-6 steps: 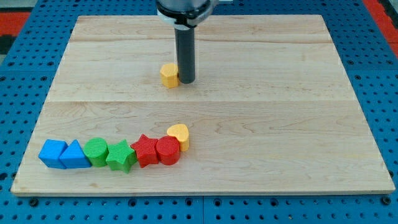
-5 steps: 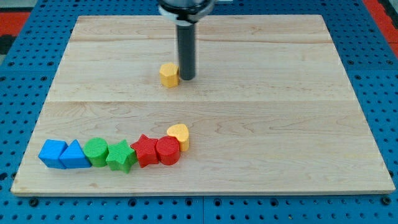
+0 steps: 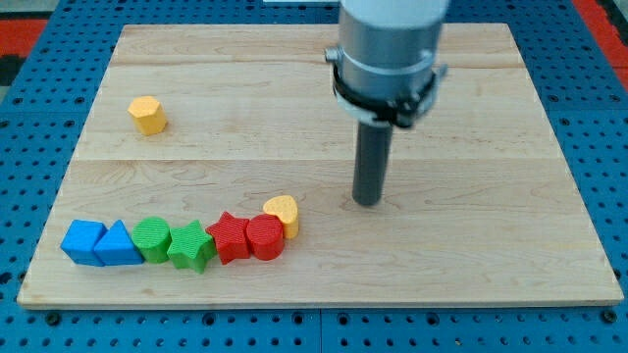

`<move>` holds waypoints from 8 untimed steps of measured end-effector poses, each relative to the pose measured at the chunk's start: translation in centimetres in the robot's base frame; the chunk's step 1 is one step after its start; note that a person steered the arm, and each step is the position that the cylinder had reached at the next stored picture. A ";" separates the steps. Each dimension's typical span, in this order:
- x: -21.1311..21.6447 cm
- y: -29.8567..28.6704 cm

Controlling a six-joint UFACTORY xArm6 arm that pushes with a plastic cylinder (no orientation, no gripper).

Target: Push the yellow heart into yellow hexagon

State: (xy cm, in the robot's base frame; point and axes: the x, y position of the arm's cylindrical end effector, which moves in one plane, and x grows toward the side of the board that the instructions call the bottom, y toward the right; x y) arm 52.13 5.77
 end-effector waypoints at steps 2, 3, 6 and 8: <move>0.2 -9.7; 0.1 -11.2; -9.0 -20.1; -6.0 -19.6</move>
State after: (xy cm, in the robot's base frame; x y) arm 46.10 -13.83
